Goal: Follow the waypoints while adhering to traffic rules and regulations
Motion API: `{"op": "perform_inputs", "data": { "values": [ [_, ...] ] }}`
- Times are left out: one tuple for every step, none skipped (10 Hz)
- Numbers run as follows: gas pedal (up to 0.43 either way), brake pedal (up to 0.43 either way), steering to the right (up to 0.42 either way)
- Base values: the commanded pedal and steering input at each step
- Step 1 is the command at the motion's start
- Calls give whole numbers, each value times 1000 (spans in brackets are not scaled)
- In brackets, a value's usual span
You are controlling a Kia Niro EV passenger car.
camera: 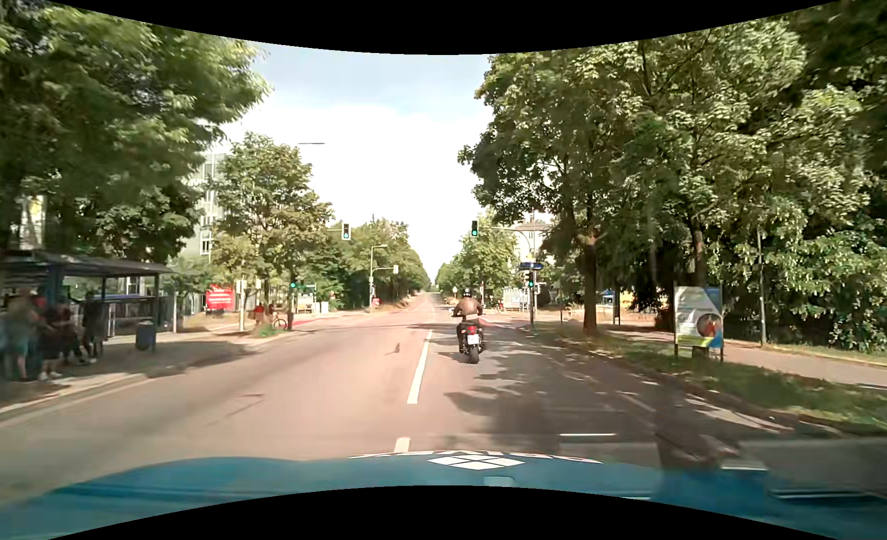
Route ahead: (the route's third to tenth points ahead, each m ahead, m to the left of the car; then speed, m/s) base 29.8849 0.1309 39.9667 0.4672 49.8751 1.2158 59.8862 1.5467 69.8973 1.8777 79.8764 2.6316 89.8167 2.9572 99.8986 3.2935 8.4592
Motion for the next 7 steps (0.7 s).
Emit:
{"op": "perform_inputs", "data": {
  "values": [
    [150,0,18],
    [150,0,9],
    [169,0,8],
    [177,0,5],
    [177,0,3],
    [189,0,1],
    [189,0,-1]
  ]
}}
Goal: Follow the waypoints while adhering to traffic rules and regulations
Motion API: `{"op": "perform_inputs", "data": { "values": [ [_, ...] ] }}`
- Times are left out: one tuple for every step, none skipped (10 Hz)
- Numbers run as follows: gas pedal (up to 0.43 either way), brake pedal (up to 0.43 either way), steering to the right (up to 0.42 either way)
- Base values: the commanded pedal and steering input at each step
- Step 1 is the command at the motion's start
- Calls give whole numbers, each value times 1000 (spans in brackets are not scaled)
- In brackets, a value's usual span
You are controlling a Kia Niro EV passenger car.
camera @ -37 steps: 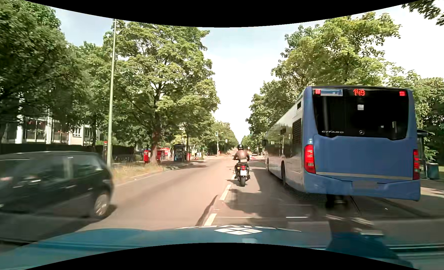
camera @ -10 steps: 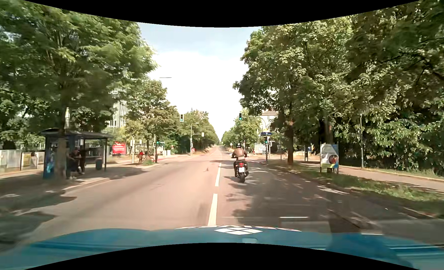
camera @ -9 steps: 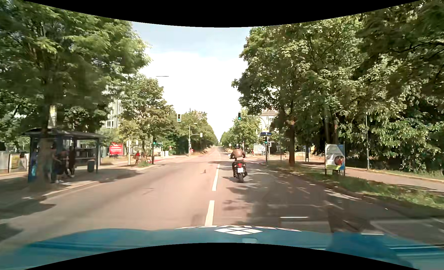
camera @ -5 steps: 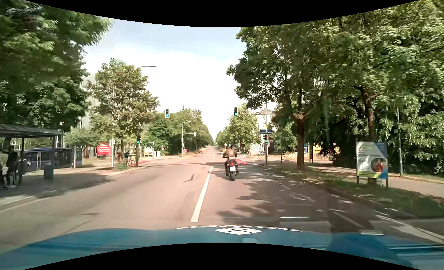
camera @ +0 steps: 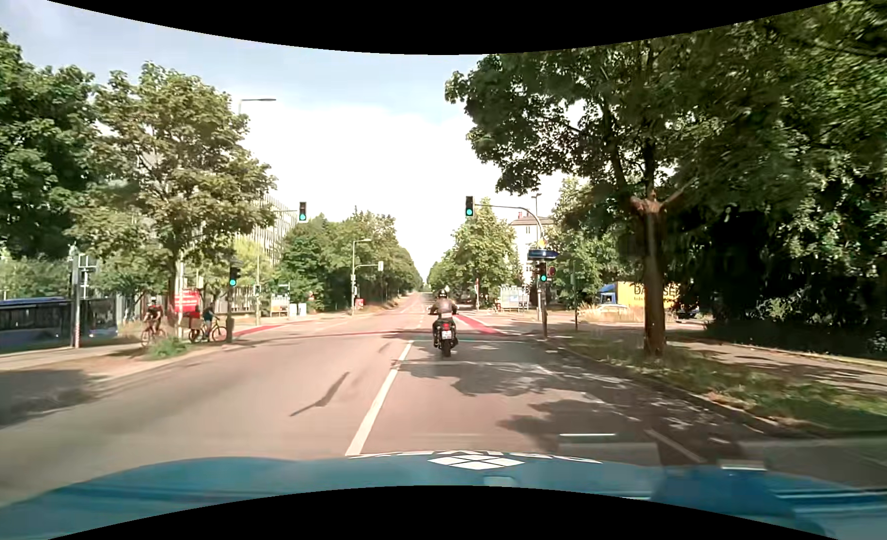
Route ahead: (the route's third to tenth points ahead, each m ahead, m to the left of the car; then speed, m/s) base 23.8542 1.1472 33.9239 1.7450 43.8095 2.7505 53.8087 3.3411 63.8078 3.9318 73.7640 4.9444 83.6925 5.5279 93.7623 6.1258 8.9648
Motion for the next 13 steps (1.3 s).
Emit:
{"op": "perform_inputs", "data": {
  "values": [
    [189,0,-2],
    [197,0,-4],
    [220,0,-7],
    [220,0,-9],
    [220,0,-11],
    [220,0,-17],
    [220,0,-18],
    [220,0,-18],
    [220,0,-18],
    [220,0,-18],
    [228,0,-18],
    [228,0,-18],
    [228,0,-18]
  ]
}}
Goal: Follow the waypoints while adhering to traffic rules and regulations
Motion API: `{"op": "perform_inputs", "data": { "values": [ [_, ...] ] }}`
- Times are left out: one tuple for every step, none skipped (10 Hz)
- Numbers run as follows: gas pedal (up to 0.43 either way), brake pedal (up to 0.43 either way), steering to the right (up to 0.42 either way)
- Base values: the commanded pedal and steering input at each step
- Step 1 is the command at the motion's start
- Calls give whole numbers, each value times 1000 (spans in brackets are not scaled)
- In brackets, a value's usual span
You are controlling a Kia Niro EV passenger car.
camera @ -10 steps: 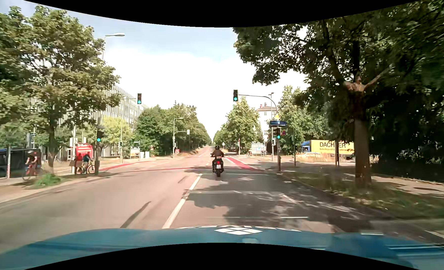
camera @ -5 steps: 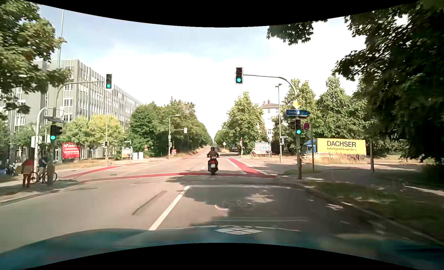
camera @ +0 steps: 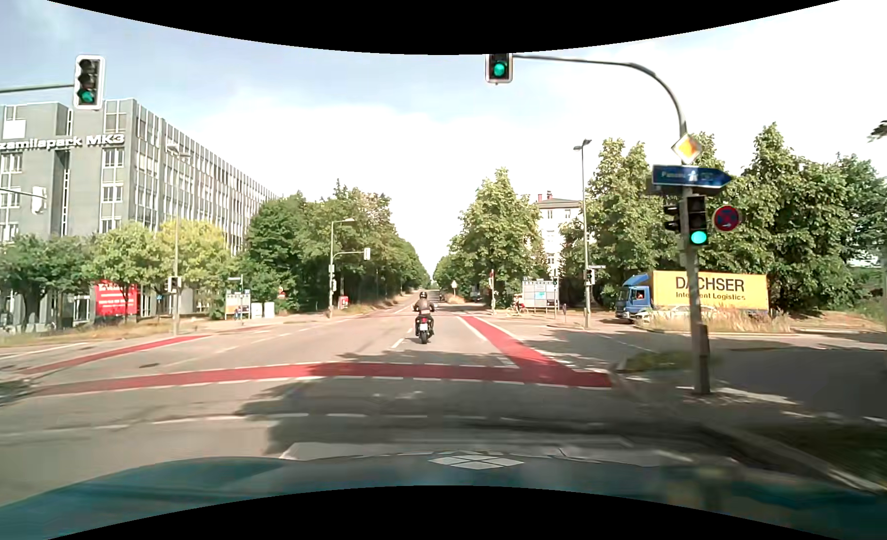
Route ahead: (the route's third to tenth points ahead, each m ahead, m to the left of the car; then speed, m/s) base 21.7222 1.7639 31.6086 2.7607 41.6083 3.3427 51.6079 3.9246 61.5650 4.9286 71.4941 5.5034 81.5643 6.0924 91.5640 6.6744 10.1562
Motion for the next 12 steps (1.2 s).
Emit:
{"op": "perform_inputs", "data": {
  "values": [
    [228,0,-18],
    [228,0,-18],
    [228,0,-18],
    [228,0,-18],
    [228,0,-18],
    [240,0,-16],
    [240,0,-16],
    [240,0,-16],
    [240,0,-16],
    [240,0,-16],
    [240,0,-16],
    [240,0,-16]
  ]
}}
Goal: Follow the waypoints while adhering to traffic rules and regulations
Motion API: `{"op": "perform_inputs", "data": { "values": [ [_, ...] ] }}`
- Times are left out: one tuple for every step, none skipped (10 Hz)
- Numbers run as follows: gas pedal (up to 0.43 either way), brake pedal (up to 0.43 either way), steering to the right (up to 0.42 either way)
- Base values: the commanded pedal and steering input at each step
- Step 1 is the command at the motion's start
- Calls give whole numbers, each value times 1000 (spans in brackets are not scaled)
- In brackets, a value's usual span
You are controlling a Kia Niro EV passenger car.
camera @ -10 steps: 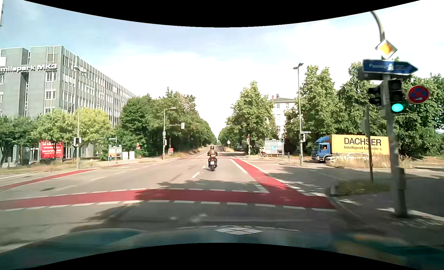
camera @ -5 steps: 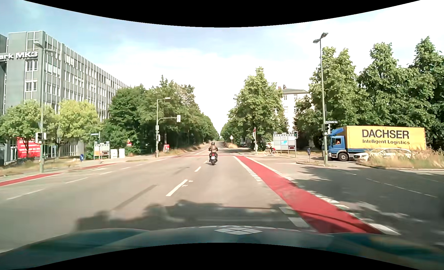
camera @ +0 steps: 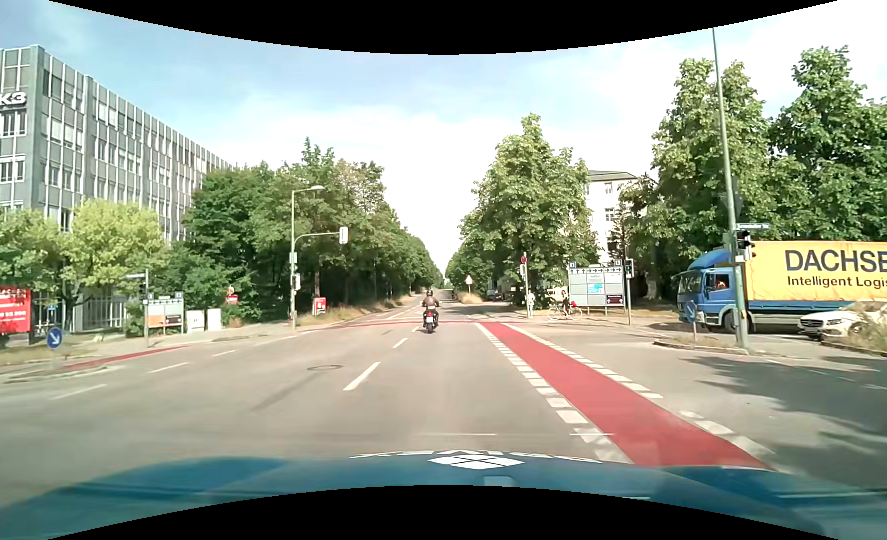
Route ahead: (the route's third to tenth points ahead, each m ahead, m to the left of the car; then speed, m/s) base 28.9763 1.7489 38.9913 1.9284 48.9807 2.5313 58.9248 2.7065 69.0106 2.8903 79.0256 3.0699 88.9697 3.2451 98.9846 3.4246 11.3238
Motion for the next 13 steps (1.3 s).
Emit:
{"op": "perform_inputs", "data": {
  "values": [
    [240,0,-16],
    [260,0,-16],
    [287,0,-16],
    [299,0,-16],
    [299,0,-16],
    [311,0,-14],
    [331,0,-14],
    [331,0,-13],
    [331,0,-10],
    [331,0,-9],
    [331,0,-9],
    [331,0,-8],
    [331,0,-6]
  ]
}}
